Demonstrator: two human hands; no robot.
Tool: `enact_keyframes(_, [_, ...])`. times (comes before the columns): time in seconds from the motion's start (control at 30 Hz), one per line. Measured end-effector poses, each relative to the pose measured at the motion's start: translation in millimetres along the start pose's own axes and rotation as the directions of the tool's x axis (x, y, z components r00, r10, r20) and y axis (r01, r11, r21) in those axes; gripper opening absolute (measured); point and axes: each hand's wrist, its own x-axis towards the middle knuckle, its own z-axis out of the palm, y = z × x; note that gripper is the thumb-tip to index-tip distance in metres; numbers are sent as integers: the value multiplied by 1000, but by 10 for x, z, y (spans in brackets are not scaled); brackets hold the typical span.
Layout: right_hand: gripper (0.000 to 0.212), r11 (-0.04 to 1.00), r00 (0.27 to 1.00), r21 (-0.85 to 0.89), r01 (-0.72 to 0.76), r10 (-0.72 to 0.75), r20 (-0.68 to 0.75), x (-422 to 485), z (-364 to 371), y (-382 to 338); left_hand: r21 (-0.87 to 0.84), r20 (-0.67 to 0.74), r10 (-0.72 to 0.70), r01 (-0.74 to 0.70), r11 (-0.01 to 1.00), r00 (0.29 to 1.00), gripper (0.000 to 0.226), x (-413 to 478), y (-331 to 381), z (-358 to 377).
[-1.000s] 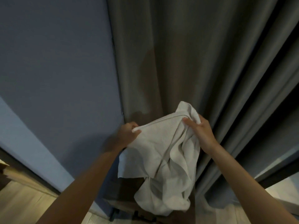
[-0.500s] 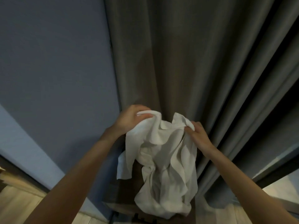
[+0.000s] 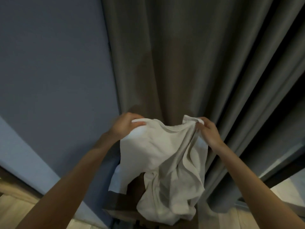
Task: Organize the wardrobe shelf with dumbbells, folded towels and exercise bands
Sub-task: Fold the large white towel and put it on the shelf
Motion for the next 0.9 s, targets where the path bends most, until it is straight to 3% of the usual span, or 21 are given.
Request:
enact_keyframes(0.13, [23,995,996,43,-89,89,4,-15,-75,121,46,-150,-126,134,990,981,26,-133,-300,-4])
enact_keyframes(0.2, [26,997,997,-21,-73,72,-29,3,-133,125,86,-213,-147,168,982,966,36,-170,-358,-45])
enact_keyframes(0.37, [33,978,990,-190,83,-102,-93,42,-33,-140,-67,-23,-82,80,995,996,11,-97,-23,-43])
enact_keyframes(0.53, [22,957,905,-93,275,-290,-310,116,237,-676,-251,113,113,-82,965,987,15,-33,599,188])
enact_keyframes(0.6, [15,935,914,-34,352,-352,-203,43,392,-781,-310,132,173,-125,942,976,20,-28,706,285])
enact_keyframes(0.7, [11,947,947,13,322,-322,21,-106,560,-642,-480,126,127,-52,876,984,28,-82,661,341])
enact_keyframes(0.8, [11,958,954,31,284,-285,87,-189,600,-437,-576,71,-2,43,816,997,27,-231,494,363])
enact_keyframes(0.9, [11,958,944,53,280,-285,163,-243,639,-351,-575,-117,-181,82,814,977,27,-375,375,438])
